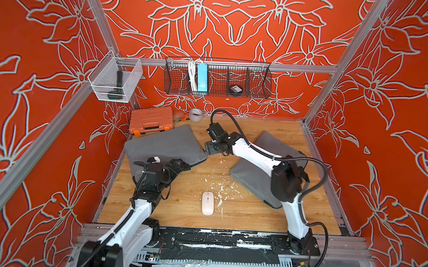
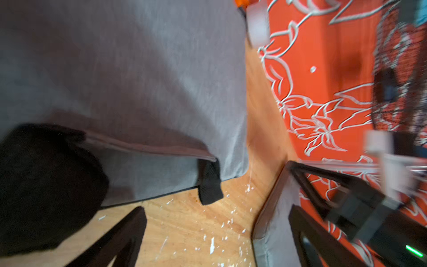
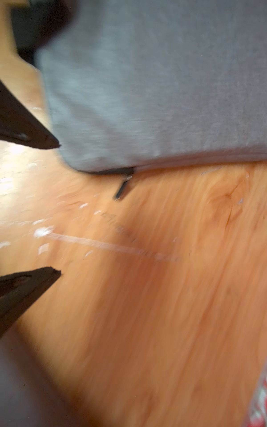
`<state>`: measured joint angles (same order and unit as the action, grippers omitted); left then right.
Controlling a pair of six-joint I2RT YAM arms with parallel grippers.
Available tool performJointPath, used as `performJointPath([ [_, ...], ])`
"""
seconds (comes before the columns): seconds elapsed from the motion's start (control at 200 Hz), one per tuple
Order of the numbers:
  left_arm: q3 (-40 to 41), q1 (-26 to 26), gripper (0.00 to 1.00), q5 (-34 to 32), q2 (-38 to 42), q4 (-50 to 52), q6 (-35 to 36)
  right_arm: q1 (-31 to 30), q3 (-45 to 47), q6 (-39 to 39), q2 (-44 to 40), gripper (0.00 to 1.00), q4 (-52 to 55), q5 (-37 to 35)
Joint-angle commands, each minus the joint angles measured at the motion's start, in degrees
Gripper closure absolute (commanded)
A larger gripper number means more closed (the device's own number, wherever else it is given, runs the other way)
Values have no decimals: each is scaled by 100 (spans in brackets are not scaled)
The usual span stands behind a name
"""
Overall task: Put the mouse into the laptop bag
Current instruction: Zip the zipper on the zippered laptop bag.
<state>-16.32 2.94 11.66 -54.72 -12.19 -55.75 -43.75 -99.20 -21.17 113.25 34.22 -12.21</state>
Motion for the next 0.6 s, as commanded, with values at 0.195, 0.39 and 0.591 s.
performJointPath([
  [0.195, -577, -52, 4, 584, -1413, -944, 689, 168, 3653, -1357, -3695, 1, -305, -1050],
  [0.39, -966, -173, 6, 544, -2002, -1092, 1010, 569, 4721, -2045, -5165, 1, 390, -1529],
  [0.591, -1310, -477, 6, 804, -2548, -1201, 1159, 1801, 5751, -2562, -5921, 1, 285, -998],
])
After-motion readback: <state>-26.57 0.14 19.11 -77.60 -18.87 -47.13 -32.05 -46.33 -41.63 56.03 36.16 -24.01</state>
